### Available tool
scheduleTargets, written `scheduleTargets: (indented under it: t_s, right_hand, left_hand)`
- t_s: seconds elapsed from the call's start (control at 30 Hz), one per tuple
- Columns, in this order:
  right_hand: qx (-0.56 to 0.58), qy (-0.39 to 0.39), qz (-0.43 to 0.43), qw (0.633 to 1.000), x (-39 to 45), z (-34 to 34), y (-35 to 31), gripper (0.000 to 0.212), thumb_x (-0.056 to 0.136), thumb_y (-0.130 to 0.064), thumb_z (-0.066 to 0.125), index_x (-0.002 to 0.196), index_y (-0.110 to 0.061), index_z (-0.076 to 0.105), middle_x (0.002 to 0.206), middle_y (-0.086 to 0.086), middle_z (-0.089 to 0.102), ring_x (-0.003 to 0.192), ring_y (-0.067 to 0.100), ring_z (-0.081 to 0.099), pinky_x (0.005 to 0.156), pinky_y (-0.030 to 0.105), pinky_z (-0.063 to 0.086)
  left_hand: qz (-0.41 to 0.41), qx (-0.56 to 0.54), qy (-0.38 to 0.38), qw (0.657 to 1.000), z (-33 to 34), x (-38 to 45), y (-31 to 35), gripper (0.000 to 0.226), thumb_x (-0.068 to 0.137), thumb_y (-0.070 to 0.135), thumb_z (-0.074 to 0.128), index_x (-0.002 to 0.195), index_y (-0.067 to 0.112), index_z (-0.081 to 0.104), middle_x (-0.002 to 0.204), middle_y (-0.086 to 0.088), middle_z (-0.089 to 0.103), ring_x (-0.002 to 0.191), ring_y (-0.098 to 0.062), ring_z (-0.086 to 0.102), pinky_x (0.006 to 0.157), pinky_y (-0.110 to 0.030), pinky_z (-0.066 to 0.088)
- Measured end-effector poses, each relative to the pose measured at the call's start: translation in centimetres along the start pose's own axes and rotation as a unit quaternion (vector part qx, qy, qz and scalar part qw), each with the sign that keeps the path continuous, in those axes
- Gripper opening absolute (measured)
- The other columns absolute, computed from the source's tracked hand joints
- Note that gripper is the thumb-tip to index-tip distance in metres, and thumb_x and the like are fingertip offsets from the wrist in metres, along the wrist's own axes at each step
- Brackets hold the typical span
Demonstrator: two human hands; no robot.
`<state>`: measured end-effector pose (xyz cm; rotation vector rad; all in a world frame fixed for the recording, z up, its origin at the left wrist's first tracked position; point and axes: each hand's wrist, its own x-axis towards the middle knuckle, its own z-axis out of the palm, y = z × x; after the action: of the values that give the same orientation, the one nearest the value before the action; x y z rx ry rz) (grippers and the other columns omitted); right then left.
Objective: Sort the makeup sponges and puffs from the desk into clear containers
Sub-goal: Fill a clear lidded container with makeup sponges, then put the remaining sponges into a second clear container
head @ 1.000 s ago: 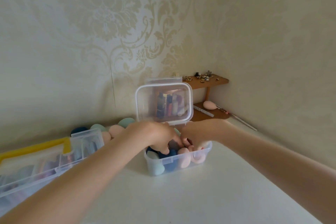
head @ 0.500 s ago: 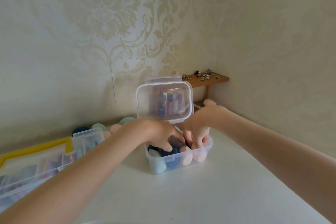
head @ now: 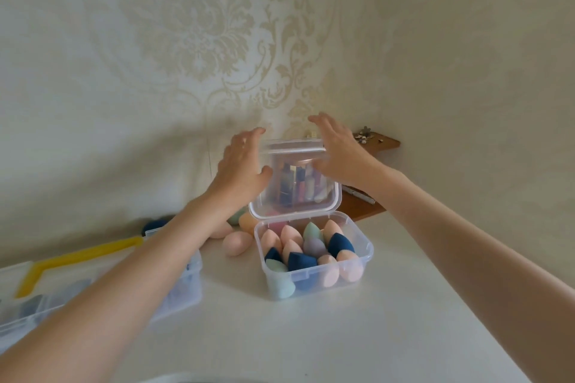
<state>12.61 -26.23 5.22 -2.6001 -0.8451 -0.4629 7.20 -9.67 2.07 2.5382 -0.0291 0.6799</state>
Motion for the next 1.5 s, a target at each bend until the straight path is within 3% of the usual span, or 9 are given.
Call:
scheduleTargets:
  t_s: [0.13, 0.33, 0.57, 0.67, 0.83, 0.97, 1.07, 1.33, 1.5]
  right_hand:
    - [-0.018, -0.048, 0.000, 0.999, 0.0, 0.2, 0.3, 0.064, 0.089, -0.011, 0.056, 0.144, -0.013, 0.023, 0.142, 0.011, 0.037, 0.128, 0.028, 0.041, 0.106, 0.035, 0.035]
    - [-0.126, -0.144, -0.059, 0.980, -3.7, -3.8, -1.5, 0.021, 0.087, -0.014, 0.060, 0.109, -0.013, 0.057, 0.107, 0.003, 0.060, 0.094, 0.016, 0.056, 0.068, 0.012, 0.040]
    - [-0.143, -0.344, -0.027, 0.928, -8.8, -0.2, -2.1, 0.025, 0.078, -0.026, 0.072, 0.093, -0.020, 0.053, 0.102, 0.003, 0.060, 0.093, 0.021, 0.055, 0.060, 0.017, 0.036]
    - [-0.114, -0.334, -0.020, 0.935, -9.5, -0.3, -1.8, 0.030, 0.080, -0.028, 0.070, 0.106, -0.017, 0.059, 0.101, -0.001, 0.059, 0.094, 0.016, 0.053, 0.066, 0.017, 0.040]
    - [-0.097, -0.291, -0.029, 0.951, -10.0, 0.7, -1.2, 0.023, 0.077, -0.015, 0.072, 0.084, -0.025, 0.052, 0.092, -0.004, 0.055, 0.091, 0.017, 0.052, 0.065, 0.016, 0.039]
    - [-0.201, -0.192, -0.082, 0.957, -11.1, 2.6, -1.7, 0.033, 0.085, -0.016, 0.064, 0.116, -0.013, 0.053, 0.121, 0.003, 0.058, 0.111, 0.018, 0.055, 0.087, 0.022, 0.043]
    - [-0.199, -0.169, -0.082, 0.962, -11.1, 2.4, -1.9, 0.030, 0.087, -0.017, 0.061, 0.116, -0.013, 0.053, 0.121, 0.002, 0.058, 0.109, 0.017, 0.056, 0.078, 0.020, 0.039]
    - [-0.177, -0.036, -0.189, 0.965, -6.3, -1.0, -9.6, 0.020, 0.082, -0.014, 0.063, 0.091, -0.017, 0.045, 0.101, -0.001, 0.053, 0.088, 0.017, 0.048, 0.066, 0.021, 0.032]
    - [-0.057, -0.056, -0.253, 0.964, -4.1, 2.3, -16.2, 0.029, 0.080, -0.016, 0.070, 0.089, -0.017, 0.042, 0.090, -0.003, 0.042, 0.081, 0.015, 0.040, 0.068, 0.023, 0.030]
  left_hand:
    - [-0.042, -0.088, -0.015, 0.995, 0.0, 0.1, -0.1, 0.058, 0.091, 0.017, 0.053, 0.142, 0.014, 0.025, 0.132, -0.010, 0.049, 0.117, -0.024, 0.050, 0.095, -0.031, 0.039]
    - [0.131, -0.078, -0.086, 0.985, -2.1, -3.9, 0.5, 0.012, 0.085, 0.018, 0.063, 0.095, 0.024, 0.061, 0.089, 0.011, 0.059, 0.084, -0.007, 0.058, 0.080, -0.022, 0.047]
    - [0.166, 0.073, -0.264, 0.947, 0.1, -8.5, 1.1, 0.018, 0.080, 0.035, 0.065, 0.094, 0.028, 0.057, 0.099, 0.012, 0.048, 0.098, -0.009, 0.050, 0.087, -0.021, 0.041]
    - [0.144, 0.070, -0.299, 0.941, 0.0, -9.2, 1.6, 0.025, 0.080, 0.045, 0.064, 0.094, 0.030, 0.051, 0.104, 0.013, 0.046, 0.105, -0.008, 0.046, 0.095, -0.025, 0.040]
    - [0.103, 0.105, -0.263, 0.954, 1.2, -9.1, 2.3, 0.030, 0.081, 0.049, 0.061, 0.092, 0.022, 0.053, 0.109, 0.003, 0.053, 0.103, -0.016, 0.049, 0.091, -0.033, 0.045]
    - [0.136, 0.212, -0.178, 0.951, 3.4, -9.5, 2.6, 0.024, 0.086, 0.036, 0.058, 0.098, 0.020, 0.047, 0.115, -0.002, 0.051, 0.107, -0.021, 0.046, 0.076, -0.029, 0.039]
    - [0.170, 0.201, -0.137, 0.955, 3.2, -9.5, 2.5, 0.020, 0.086, 0.031, 0.059, 0.091, 0.020, 0.044, 0.113, -0.001, 0.057, 0.106, -0.019, 0.053, 0.070, -0.028, 0.035]
    - [0.119, 0.185, -0.027, 0.975, -7.9, -8.6, -0.4, 0.025, 0.076, 0.025, 0.065, 0.075, 0.020, 0.040, 0.082, 0.003, 0.052, 0.077, -0.019, 0.048, 0.065, -0.027, 0.033]
    - [0.025, 0.134, -0.026, 0.990, -14.2, -11.7, -5.8, 0.027, 0.072, 0.025, 0.074, 0.068, 0.024, 0.047, 0.069, 0.010, 0.049, 0.068, -0.016, 0.048, 0.058, -0.017, 0.035]
